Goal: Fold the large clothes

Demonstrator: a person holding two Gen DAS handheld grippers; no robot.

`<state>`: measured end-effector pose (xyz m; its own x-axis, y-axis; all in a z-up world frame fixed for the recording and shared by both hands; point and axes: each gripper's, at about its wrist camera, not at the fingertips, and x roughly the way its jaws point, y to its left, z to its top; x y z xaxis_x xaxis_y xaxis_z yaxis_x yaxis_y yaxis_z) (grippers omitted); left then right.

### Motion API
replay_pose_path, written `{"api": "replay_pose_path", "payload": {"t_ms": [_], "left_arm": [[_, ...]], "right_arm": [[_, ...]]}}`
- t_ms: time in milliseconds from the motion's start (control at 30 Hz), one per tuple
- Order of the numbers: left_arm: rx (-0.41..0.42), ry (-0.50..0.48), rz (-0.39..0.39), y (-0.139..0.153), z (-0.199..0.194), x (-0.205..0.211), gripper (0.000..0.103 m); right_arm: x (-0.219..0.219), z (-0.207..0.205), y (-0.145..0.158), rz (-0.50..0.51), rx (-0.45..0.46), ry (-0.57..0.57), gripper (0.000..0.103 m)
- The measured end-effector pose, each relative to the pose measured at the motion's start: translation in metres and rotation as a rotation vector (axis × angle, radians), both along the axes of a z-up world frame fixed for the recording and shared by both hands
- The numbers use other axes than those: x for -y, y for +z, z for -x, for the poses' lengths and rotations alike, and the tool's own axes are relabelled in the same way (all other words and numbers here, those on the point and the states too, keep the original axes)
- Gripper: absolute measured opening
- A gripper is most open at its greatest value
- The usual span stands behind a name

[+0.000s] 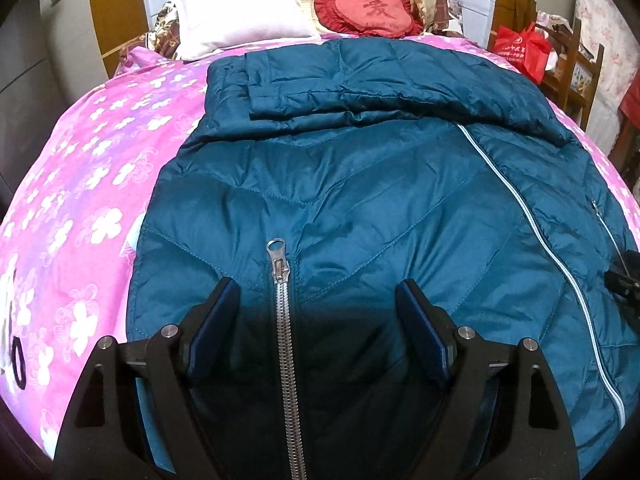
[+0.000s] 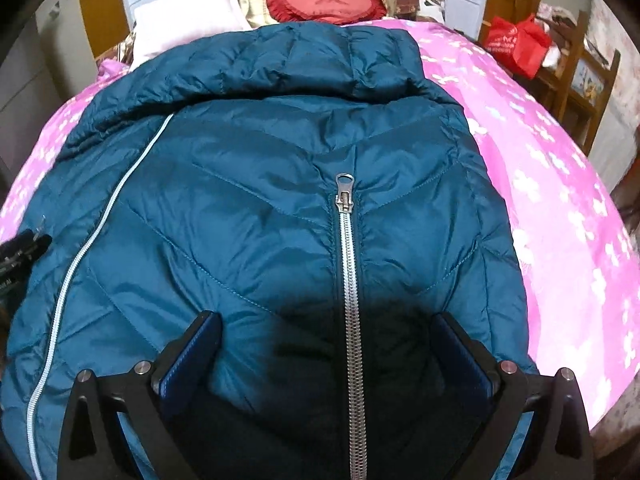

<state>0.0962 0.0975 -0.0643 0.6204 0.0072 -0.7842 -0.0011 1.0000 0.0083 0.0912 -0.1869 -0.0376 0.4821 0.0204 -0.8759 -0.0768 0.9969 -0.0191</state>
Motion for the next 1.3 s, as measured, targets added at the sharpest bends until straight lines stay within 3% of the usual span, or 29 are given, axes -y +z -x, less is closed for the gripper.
{"api": "replay_pose_path", "payload": {"t_ms": [700,867,1000,1067,1167,1300], "left_arm": [[-0.004,0.012,0.022,-0.001,0.000,-0.005,0.083],[-0.054,-0.026,0.041,0.002,-0.003,-0.013,0.084],[-0.012,0.000,0.071,0.026,0.027,-0.044,0.084],[0.012,0.028,0.076,0.032,0.047,-0.066,0.084],[-0.010,0.087,0.102,0.022,0.078,-0.099,0.084],[-0.048,0.090,0.150,0.001,0.106,-0.114,0.084]], "right_arm": [[-0.002,-0.002,0.000,0.000,0.000,0.003,0.103],[0.005,-0.001,0.011,-0.040,-0.016,0.017,0.103],[0.039,0.023,0.046,-0.063,0.074,0.015,0.103],[0.069,0.043,0.056,-0.148,0.112,-0.005,0.103],[0.104,0.066,0.048,-0.255,0.122,-0.022,0.103],[0.120,0.086,0.015,-0.300,0.063,0.019,0.103]]}}
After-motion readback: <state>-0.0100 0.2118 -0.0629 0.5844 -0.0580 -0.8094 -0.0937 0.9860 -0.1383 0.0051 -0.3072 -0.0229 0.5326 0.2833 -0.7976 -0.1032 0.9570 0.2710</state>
